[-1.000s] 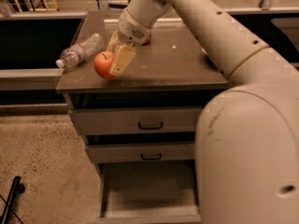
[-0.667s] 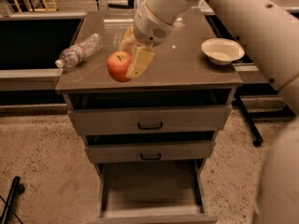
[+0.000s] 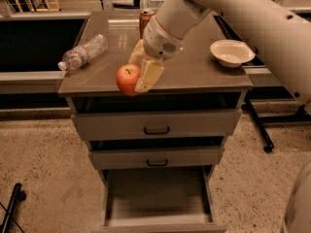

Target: Place apple into bottom drawer

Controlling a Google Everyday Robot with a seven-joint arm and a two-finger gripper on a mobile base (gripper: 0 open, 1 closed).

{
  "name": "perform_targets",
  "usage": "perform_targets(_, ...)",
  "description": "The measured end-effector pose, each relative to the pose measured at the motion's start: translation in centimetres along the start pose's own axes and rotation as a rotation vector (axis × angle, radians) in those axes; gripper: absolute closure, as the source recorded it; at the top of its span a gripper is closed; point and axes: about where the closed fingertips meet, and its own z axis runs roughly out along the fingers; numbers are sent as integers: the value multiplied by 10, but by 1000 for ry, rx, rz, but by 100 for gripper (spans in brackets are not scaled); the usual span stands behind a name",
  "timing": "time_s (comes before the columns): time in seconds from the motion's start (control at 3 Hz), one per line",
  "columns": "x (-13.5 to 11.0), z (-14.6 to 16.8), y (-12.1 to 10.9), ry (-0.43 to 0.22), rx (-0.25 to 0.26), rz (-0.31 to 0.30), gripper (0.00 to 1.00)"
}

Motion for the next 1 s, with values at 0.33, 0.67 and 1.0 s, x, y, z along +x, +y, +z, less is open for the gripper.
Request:
perform_targets(0.33,3,27,23,-84,43,-32,100)
perform_targets(0.67,14,69,59,-191,75,-62,100)
perform_targets(1.0,84,124,102,-262,117,58,100)
